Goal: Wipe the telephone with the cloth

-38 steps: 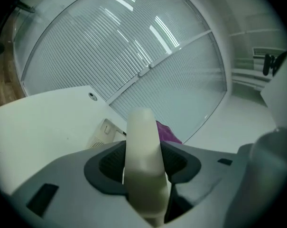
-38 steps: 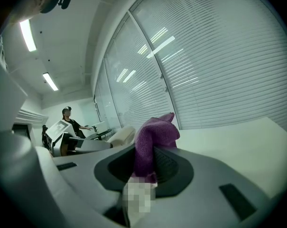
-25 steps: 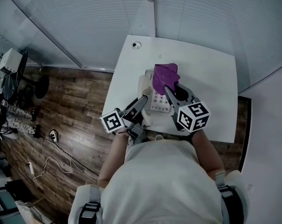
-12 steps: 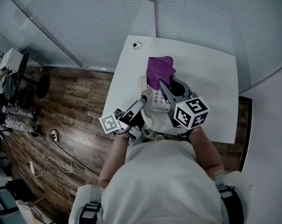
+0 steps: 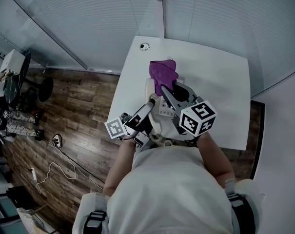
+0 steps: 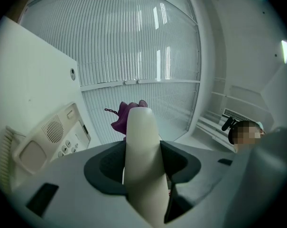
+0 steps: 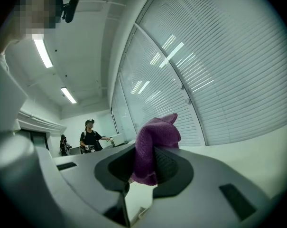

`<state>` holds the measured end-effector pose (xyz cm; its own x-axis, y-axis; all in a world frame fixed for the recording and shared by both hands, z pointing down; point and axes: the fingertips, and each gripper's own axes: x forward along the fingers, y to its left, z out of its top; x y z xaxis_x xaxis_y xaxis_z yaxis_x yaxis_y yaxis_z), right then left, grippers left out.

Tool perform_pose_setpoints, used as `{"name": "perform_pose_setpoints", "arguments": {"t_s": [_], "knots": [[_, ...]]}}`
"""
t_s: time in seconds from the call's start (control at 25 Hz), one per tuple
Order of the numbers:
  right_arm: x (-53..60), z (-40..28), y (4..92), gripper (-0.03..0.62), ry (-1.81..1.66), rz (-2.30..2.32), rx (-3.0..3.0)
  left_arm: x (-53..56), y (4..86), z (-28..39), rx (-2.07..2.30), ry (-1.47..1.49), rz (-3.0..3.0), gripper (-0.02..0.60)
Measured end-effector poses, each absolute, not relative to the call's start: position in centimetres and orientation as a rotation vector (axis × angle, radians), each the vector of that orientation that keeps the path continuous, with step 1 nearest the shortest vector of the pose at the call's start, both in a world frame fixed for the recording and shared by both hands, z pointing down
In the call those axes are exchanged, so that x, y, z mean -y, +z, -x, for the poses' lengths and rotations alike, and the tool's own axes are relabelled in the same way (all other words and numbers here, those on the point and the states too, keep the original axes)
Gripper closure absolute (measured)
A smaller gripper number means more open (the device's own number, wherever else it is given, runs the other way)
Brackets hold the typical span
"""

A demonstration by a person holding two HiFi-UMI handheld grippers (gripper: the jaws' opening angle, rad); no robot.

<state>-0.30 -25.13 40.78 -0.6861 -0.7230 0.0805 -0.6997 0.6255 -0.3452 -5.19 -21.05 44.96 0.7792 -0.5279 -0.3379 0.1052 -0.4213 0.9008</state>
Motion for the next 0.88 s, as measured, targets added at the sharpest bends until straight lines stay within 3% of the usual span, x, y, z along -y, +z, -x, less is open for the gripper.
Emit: {"name": "perform_pose_setpoints", "arguments": {"t_s": [0.88], "knots": [[23.3, 2.2, 41.8, 0.494, -0.652, 1.09, -2.804, 22.0, 44.5, 5.6, 0.337, -0.769, -1.882, 0.354]]}}
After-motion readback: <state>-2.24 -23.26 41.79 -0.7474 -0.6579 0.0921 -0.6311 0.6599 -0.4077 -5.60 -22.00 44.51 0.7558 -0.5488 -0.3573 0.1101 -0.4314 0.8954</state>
